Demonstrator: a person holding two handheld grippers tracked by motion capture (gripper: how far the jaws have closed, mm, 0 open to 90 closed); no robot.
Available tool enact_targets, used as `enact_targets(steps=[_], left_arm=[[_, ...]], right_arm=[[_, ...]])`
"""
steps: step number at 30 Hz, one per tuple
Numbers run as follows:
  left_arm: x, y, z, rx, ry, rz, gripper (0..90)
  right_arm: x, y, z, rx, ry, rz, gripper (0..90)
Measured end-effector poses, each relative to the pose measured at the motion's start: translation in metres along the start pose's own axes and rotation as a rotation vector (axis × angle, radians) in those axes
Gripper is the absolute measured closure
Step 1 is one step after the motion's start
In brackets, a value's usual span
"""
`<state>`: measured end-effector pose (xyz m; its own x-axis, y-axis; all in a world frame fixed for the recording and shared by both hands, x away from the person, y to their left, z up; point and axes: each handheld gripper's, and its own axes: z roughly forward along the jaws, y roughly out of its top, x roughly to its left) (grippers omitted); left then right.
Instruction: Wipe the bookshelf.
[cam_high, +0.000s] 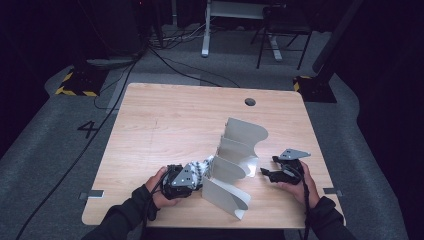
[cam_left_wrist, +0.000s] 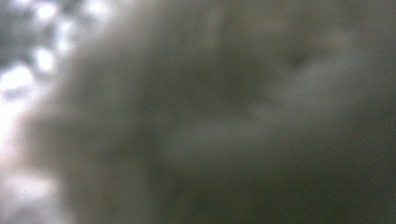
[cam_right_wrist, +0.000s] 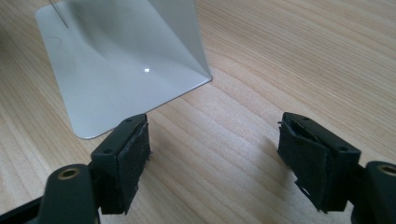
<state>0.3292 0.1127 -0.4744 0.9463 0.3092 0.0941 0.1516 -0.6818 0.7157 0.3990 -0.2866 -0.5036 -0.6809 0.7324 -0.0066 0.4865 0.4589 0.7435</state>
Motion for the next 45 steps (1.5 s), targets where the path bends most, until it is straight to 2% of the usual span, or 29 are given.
enact_targets(steps=[2, 5, 11, 13, 15, 18, 20, 22, 24, 27, 29, 30, 31, 32, 37, 39, 42, 43, 45], left_arm=[[0.000, -0.001, 0.004, 0.019, 0.000, -0.002, 75.1], [0.004, 0.003, -0.001, 0.002, 0.011, 0.003, 75.0], [0.011, 0.017, -0.031, -0.110, 0.074, 0.007, 74.9], [0.010, 0.020, -0.040, -0.129, 0.090, 0.018, 74.9], [0.005, 0.020, -0.043, -0.126, 0.088, 0.034, 74.9], [-0.005, 0.016, -0.041, -0.092, 0.095, 0.068, 74.9], [-0.011, 0.011, -0.037, -0.078, 0.076, 0.065, 74.9], [-0.016, 0.005, -0.028, -0.034, 0.058, 0.074, 74.8], [-0.015, 0.000, -0.019, -0.002, 0.036, 0.063, 74.6], [-0.006, -0.003, -0.006, 0.022, 0.020, 0.034, 74.3], [0.001, -0.001, 0.000, 0.036, 0.028, 0.050, 74.4], [0.001, -0.001, 0.000, 0.036, 0.028, 0.050, 74.5], [0.010, 0.002, 0.003, 0.027, 0.035, 0.046, 74.6], [0.010, 0.002, 0.003, 0.027, 0.035, 0.046, 74.7], [0.037, 0.016, 0.009, -0.001, 0.073, 0.012, 74.7], [0.051, 0.021, 0.015, -0.004, 0.102, -0.013, 74.6], [0.067, 0.028, 0.024, -0.002, 0.118, -0.032, 74.6], [0.075, 0.031, 0.029, -0.012, 0.120, -0.055, 74.7], [0.085, 0.038, 0.034, -0.020, 0.122, -0.072, 74.7]], right_arm=[[0.000, 0.000, 0.000, 0.000, 0.000, 0.000, 25.7], [0.000, 0.000, 0.000, 0.000, 0.000, 0.000, 25.7], [0.000, 0.000, 0.000, 0.000, -0.001, 0.000, 25.7], [0.000, 0.000, 0.000, 0.000, -0.001, 0.000, 25.7], [0.000, 0.000, 0.000, 0.000, -0.001, 0.000, 25.6], [0.000, 0.000, 0.000, -0.001, -0.001, 0.000, 25.7], [0.000, 0.000, 0.000, -0.001, -0.001, 0.000, 25.7], [0.000, 0.000, 0.000, 0.000, -0.001, 0.001, 25.7], [0.000, 0.000, 0.000, 0.000, 0.000, 0.000, 25.6], [0.000, 0.000, 0.000, 0.000, -0.002, 0.002, 25.4], [0.000, 0.000, 0.000, 0.000, -0.001, 0.001, 25.4], [0.000, 0.000, 0.000, 0.000, -0.001, 0.001, 25.4], [0.000, 0.000, 0.000, 0.000, -0.001, 0.002, 25.4], [0.000, 0.000, 0.000, 0.000, -0.001, 0.002, 25.4], [0.000, 0.000, 0.000, -0.001, -0.002, 0.001, 25.4], [0.000, 0.000, 0.000, -0.001, -0.001, 0.001, 25.4], [0.000, 0.000, 0.000, 0.000, -0.002, 0.001, 25.4], [0.000, 0.000, 0.000, 0.000, -0.002, 0.001, 25.4], [0.000, 0.000, 0.000, 0.000, -0.001, 0.000, 25.4]])
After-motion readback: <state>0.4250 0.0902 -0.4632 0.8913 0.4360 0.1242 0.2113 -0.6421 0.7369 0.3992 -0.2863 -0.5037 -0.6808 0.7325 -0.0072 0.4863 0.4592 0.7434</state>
